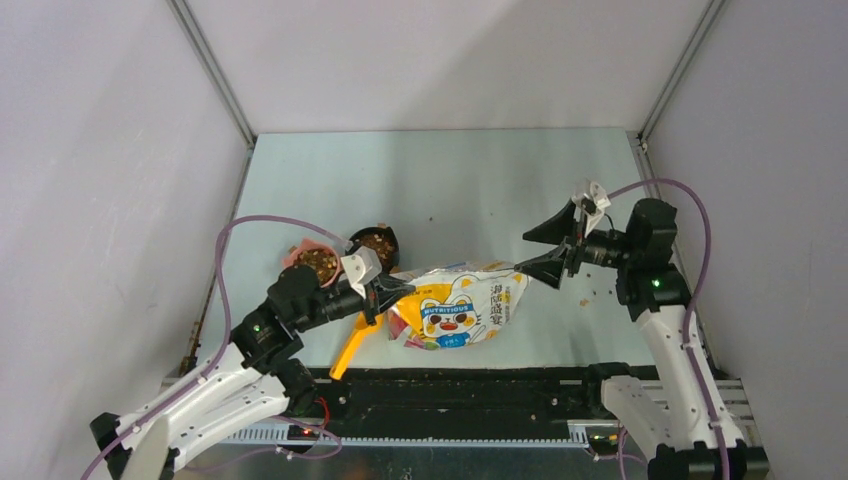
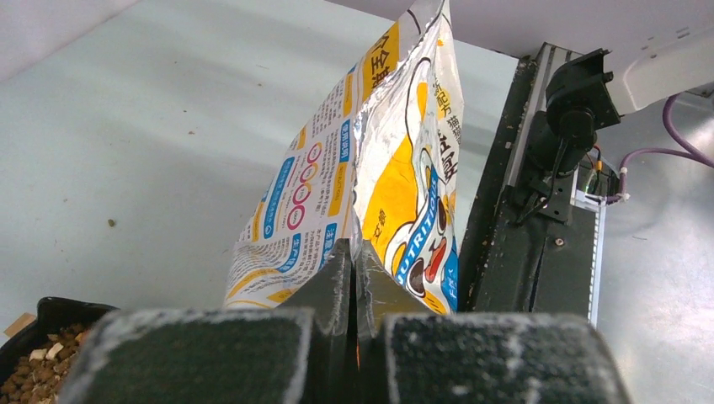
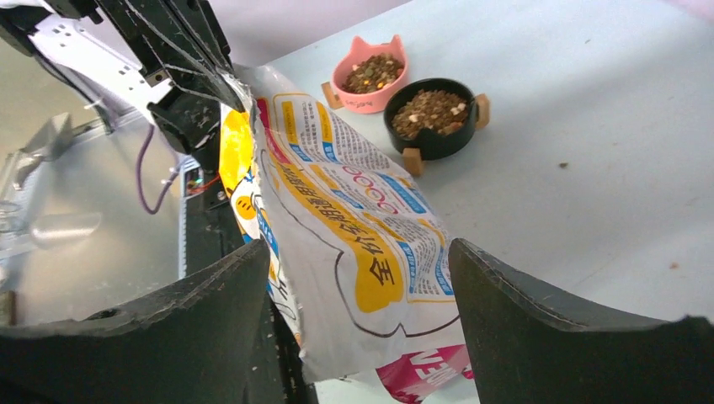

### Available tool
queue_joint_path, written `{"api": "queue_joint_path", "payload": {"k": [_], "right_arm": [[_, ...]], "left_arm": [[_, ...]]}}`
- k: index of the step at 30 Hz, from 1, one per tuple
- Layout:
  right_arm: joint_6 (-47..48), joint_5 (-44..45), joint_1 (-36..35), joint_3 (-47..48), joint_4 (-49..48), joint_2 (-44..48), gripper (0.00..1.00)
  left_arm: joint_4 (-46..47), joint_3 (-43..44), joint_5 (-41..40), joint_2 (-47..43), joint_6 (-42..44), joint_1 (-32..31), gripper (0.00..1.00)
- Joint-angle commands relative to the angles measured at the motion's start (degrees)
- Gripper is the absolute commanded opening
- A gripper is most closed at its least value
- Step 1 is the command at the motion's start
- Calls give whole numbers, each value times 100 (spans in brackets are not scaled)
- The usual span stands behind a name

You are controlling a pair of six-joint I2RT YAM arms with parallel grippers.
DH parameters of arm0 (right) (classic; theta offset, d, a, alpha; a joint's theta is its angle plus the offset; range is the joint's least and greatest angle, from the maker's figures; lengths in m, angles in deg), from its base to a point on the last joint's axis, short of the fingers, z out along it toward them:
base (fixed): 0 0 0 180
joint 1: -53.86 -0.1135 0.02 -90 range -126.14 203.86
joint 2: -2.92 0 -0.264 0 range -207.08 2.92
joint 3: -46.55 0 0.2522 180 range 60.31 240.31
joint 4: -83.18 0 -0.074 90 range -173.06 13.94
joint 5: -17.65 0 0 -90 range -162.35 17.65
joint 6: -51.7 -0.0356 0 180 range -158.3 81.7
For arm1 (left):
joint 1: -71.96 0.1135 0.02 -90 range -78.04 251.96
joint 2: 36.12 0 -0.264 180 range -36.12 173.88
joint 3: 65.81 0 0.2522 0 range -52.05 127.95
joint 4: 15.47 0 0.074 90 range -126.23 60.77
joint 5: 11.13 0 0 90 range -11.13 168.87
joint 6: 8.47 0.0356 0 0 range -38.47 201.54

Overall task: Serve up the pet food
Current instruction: Close the pet food bag at the center of the board.

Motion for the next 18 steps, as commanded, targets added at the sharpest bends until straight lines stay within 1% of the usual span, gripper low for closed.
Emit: {"api": "queue_joint_path", "payload": {"k": [1, 6, 12, 14, 16, 17, 18], "right_arm": [[36, 233, 34, 1, -139, 599, 83], [422, 151, 17, -313, -84, 870, 83], [1110, -15, -69, -392, 417, 669, 78], [1275, 108, -239, -394, 372, 486, 73], [1282, 121, -312, -394, 239, 394, 63], [1260, 90, -333, -390, 132, 373, 49], [1160, 72, -356, -390, 77, 336, 39]], "left_arm": [[-64, -44, -361, -240, -128, 1, 0], [-48, -162, -319, -474, -168, 3, 0], [-39, -231, -347, -560, -178, -1, 0], [-63, -225, -283, -533, -174, 0, 0], [-82, -213, -283, -544, -156, 4, 0], [-93, -212, -289, -552, -148, 1, 0], [-107, -216, -305, -579, -141, 1, 0]]}}
